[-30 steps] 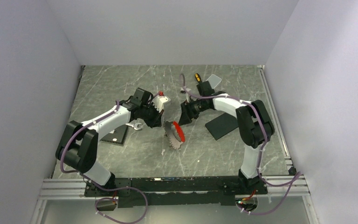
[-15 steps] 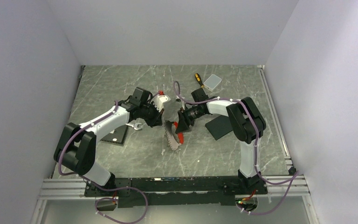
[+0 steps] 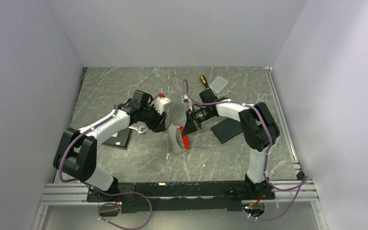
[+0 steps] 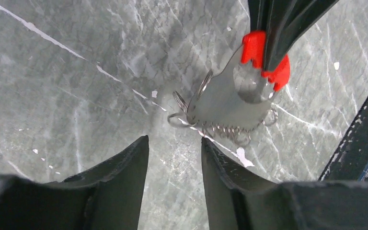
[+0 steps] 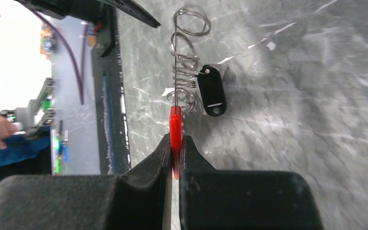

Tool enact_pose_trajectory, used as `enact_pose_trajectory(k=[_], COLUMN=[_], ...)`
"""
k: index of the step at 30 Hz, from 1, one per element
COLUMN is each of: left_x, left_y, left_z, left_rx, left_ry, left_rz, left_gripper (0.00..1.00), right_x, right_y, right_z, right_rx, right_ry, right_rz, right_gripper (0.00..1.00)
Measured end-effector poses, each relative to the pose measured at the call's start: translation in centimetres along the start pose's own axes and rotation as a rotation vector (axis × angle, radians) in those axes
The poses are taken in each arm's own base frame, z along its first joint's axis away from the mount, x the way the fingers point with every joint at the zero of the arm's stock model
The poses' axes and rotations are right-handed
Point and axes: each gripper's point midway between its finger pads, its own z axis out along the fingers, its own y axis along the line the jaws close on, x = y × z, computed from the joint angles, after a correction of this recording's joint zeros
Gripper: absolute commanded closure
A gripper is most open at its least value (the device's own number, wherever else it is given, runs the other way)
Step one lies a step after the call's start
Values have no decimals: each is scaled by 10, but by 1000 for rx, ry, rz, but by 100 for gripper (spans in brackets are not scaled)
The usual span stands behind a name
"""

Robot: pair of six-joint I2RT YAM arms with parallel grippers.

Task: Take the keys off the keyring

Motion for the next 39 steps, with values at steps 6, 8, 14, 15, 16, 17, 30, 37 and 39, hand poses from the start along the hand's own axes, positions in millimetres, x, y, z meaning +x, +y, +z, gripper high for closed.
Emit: enact_pose_trajectory(k=[6, 8, 14, 15, 16, 17, 30, 37, 39], left_x=[-17, -28, -48, -49, -50, -50, -44, -38, -37], left_y=[3, 9, 47, 56, 63, 71, 124, 135, 135], left_z=[-23, -35, -76, -83, -88, -94, -140, -149, -148], left_rx=[-17, -47, -177, -204, -222, -244, -380, -399, -394], left_ry=[-31, -60, -143, -156, -165, -176, -275, -301, -303], left_rz=[-3, -4, -83, -109, -130, -157, -366, -410, -414], left_gripper=[41, 34, 1, 1, 1, 1, 1, 1, 1], right_x=[-34, -51, -90, -99, -110, -121, -182, -147, -139], right_y=[6, 3, -15, -17, -20, -22, -119, -132, -130], right_z=[-30, -41, -79, -86, -92, -96, -96, -57, -51], right_rx=[207, 289, 594, 643, 688, 724, 1216, 1302, 1322], right_ry=[23, 24, 73, 84, 89, 91, 335, 518, 550], right_rz=[-114, -165, -308, -328, -352, -373, -609, -716, -746], right_gripper=[100, 100, 100, 100, 100, 100, 100, 100, 100])
